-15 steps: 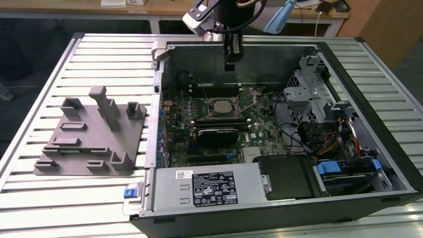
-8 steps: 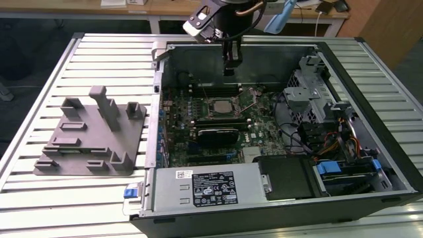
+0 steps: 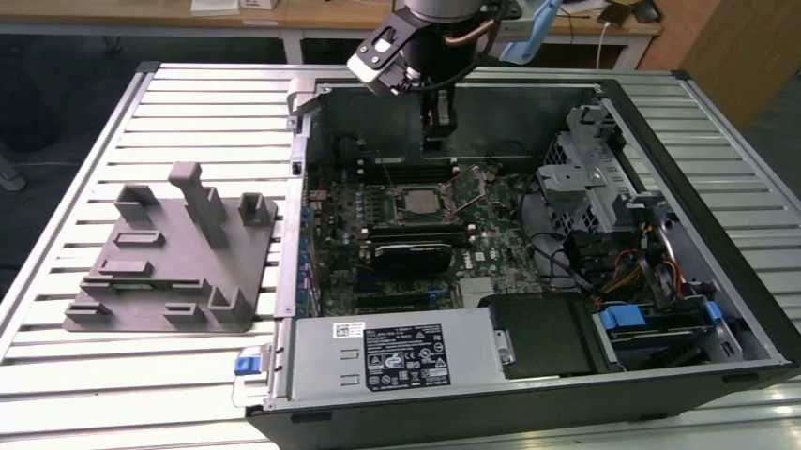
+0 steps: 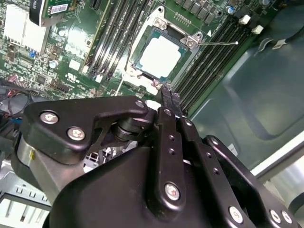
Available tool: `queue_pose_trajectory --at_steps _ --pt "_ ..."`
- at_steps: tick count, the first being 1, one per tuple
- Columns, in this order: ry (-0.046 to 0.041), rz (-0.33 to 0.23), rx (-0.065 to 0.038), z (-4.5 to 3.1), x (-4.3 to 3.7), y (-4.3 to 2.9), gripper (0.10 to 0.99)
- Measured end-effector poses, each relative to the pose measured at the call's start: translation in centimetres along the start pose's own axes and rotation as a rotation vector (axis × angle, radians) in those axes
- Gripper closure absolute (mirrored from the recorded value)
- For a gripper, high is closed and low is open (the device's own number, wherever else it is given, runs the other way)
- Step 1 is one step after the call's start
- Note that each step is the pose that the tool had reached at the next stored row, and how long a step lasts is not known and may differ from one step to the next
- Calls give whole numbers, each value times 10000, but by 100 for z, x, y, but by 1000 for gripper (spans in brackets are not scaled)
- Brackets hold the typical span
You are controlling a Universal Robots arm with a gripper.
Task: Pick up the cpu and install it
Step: 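Place the cpu into insertion slot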
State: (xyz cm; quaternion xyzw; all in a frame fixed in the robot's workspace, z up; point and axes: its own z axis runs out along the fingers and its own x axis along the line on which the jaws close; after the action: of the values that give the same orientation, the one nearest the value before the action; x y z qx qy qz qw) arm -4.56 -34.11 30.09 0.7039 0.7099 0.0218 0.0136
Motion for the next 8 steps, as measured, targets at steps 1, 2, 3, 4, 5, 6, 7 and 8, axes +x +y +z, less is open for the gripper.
queue_pose_trajectory --at_steps 1,2,3,4,5,6,7,8 --pt "-1 3 0 16 0 -1 980" --pt "-2 6 0 31 0 -2 980" --pt "-2 8 0 46 -1 -2 980" --pt "-1 12 0 63 -1 -3 980" --pt "-1 15 0 77 -1 -4 980" --pt "-1 17 0 91 -1 -5 980" --pt "-2 22 0 123 -2 -6 980" --pt "-1 23 -1 136 -2 -7 980"
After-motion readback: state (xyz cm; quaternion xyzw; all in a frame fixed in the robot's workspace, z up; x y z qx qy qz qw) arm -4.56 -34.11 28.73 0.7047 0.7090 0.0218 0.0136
